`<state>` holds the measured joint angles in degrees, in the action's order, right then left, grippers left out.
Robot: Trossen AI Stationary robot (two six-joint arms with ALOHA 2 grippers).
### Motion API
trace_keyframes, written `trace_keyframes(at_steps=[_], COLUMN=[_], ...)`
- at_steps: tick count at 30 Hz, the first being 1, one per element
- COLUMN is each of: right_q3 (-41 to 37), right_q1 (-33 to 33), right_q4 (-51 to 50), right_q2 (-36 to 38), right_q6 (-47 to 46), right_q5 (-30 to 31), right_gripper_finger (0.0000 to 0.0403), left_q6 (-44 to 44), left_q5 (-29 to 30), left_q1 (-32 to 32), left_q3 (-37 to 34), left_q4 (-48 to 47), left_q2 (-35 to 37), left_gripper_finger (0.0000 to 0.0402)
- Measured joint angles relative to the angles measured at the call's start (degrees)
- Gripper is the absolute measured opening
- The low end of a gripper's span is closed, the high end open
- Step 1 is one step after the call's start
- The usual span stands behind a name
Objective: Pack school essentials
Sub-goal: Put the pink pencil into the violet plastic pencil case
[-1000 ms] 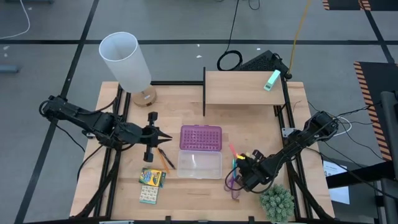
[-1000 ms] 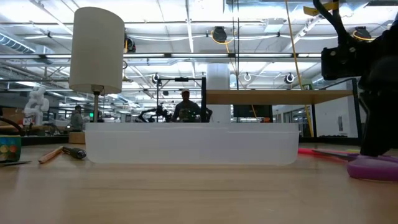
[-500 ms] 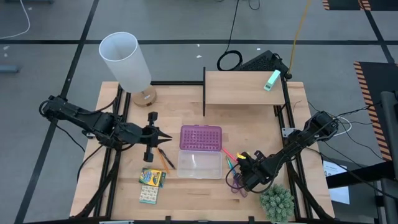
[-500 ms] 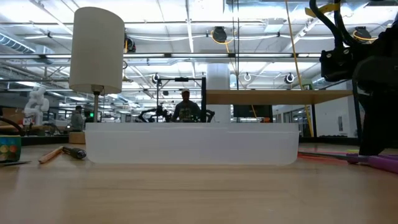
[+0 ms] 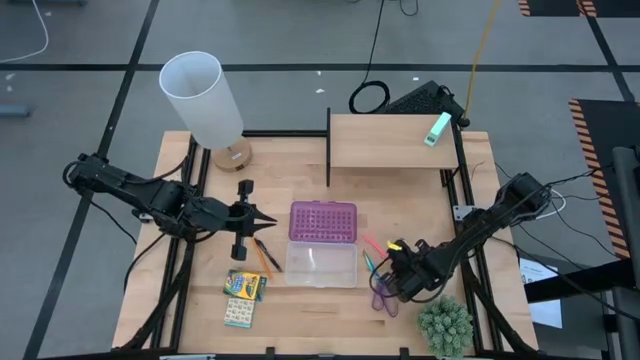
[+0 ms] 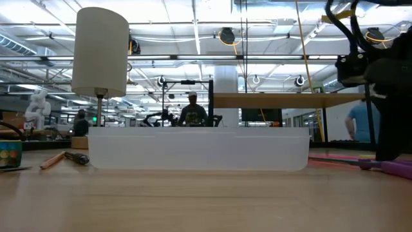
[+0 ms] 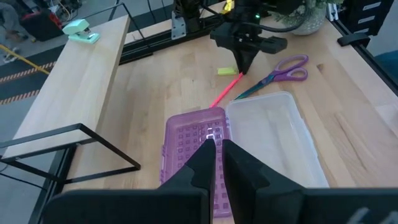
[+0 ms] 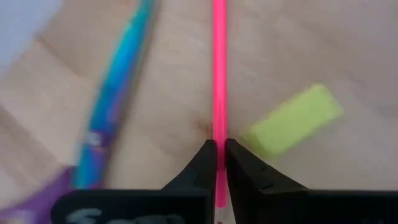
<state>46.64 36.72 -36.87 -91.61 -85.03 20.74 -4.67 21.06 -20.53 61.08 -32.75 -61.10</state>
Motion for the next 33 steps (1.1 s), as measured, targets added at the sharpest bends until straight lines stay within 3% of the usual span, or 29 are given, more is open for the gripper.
trace_keyframes(at_steps=[8, 19, 33], right_q3=[0.0, 0.1, 0.2], right_q1=[0.0, 0.0, -0.9], right_q4=[-5.6, -4.9, 6.3], right_q2=[5.9, 13.7, 24.0], right_q6=[0.1, 6.6, 26.8], right_q5=[1.5, 6.2, 15.3], right_gripper_finger=[0.0013, 0.0013, 0.0013], left_q6=[0.0, 0.2, 1.4], left_q5=[0.0, 0.0, 0.6], left_q1=[0.0, 0.0, 0.0], left_q3=[0.0, 0.0, 0.0], left_q4=[0.0, 0.1, 0.1], left_q2=[0.0, 0.0, 0.0], left_gripper_finger=[0.0033, 0.0033, 0.0033])
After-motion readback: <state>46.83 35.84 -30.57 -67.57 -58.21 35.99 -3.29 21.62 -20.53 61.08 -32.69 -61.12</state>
